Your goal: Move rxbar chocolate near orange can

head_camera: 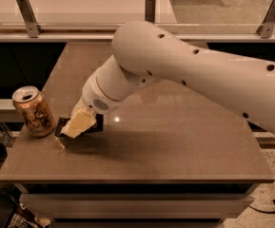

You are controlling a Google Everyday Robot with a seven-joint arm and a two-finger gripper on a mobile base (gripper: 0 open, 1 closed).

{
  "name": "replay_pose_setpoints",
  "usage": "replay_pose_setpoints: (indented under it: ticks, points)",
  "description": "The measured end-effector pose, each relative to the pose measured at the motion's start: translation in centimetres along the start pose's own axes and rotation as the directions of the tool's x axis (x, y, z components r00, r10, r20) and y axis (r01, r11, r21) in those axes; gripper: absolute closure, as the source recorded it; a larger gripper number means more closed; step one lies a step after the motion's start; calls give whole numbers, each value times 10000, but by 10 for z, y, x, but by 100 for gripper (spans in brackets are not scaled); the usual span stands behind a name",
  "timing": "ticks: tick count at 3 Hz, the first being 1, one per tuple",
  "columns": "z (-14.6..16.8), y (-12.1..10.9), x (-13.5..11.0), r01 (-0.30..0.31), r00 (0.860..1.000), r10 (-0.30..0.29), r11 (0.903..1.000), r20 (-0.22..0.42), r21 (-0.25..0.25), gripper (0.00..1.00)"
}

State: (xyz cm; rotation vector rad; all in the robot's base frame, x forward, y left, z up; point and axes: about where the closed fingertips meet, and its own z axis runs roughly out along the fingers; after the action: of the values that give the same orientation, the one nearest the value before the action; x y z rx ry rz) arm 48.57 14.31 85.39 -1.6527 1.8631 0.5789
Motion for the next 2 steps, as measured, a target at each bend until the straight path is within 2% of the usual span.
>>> replay_pose_setpoints:
  ticks: [1, 2]
  points:
    - [5, 8, -2, 104, 9996, -90, 9986, 271, -517, 100]
    - [4, 9, -4, 143, 9996, -130, 9987, 262, -498, 83]
